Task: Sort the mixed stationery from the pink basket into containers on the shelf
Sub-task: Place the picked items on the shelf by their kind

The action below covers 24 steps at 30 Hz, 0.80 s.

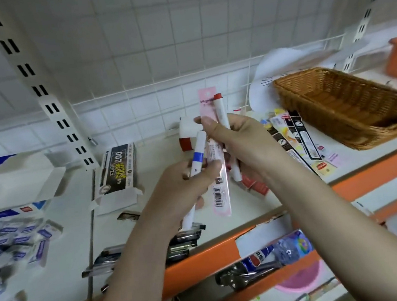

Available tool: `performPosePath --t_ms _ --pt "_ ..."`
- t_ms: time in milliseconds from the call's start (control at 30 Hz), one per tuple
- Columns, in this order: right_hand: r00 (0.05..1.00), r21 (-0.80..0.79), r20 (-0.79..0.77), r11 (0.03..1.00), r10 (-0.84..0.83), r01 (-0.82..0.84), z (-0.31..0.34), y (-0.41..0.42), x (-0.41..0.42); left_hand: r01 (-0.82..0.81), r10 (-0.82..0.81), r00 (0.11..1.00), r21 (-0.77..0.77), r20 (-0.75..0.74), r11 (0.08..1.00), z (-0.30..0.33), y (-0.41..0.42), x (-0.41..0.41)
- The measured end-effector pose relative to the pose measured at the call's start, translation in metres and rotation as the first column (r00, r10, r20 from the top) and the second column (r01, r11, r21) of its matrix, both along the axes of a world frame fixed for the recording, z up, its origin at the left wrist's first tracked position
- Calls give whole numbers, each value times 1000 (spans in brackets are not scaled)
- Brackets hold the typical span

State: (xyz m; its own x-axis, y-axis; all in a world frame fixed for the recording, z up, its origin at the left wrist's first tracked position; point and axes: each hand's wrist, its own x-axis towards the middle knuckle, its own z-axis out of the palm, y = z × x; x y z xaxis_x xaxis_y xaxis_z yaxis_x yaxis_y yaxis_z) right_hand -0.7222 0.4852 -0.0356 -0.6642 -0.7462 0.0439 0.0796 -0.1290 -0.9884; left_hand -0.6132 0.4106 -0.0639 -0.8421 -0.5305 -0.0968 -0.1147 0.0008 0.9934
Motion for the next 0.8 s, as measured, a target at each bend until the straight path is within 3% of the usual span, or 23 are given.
performPosePath --t_ms 67,133,200,300,433,600,700,800 --pt "999 4 16 999 -46 46 1 1 -5 -37 37 999 -77 -5 996 4 2 -9" --pt "970 19 96 975 -223 222 8 7 -22 -25 28 999 57 -47 998 12 6 -23" --pt "875 1 277 911 -397 413 18 26 -49 -33 43 997 144 -65 989 25 12 -40" --pt "800 -84 380 844 -465 530 35 75 -97 -16 43 992 210 -121 978 42 23 -81" --pt "826 -160 144 811 -545 563 58 147 -164 92 -48 982 240 -182 966 66 61 -156" --pt "735 32 -344 775 -584 631 56 227 -275 183 -110 969 338 -223 923 73 137 -265" --pt "674 216 -603 726 -427 653 40 247 -350 76 -5 983 384 -184 920 62 179 -328" --pt "740 463 -643 669 -199 581 19 250 -406 -75 130 987 440 -96 895 59 211 -373"
